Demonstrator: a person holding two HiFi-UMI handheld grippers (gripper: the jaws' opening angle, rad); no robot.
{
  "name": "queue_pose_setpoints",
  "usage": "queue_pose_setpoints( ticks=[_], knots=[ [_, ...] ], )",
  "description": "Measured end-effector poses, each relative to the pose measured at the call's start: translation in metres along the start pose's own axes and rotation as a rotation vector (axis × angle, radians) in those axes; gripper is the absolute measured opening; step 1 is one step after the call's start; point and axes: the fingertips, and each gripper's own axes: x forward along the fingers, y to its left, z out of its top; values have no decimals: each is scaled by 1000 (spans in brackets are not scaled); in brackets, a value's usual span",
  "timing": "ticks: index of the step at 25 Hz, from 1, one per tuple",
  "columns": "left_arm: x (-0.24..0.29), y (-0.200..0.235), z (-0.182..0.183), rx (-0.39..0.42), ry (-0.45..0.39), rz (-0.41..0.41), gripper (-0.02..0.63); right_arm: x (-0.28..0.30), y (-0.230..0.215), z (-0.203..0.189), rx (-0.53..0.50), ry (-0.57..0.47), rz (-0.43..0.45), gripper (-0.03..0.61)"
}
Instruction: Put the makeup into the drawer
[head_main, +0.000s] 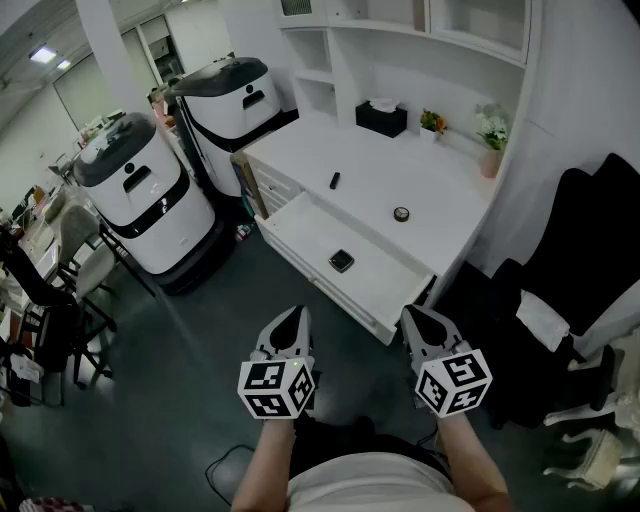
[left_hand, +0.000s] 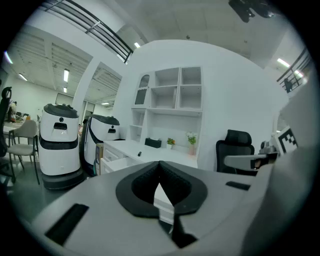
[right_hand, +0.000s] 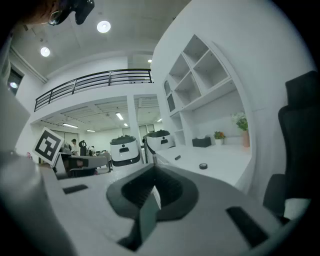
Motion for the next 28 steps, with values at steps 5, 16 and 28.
queue_pose_setpoints(
  ticks=[5,16,28],
  knots=[
    [11,-8,-3,6,8,-11,-2,1,-12,3,11,-3,-7,2],
    [21,-9,-7,6,23,-8,-2,4,-34,-1,27,13,-46,3],
    [18,-12,-9,15,18,1,-2,5,-20,0,-22,16,-7,3]
  ],
)
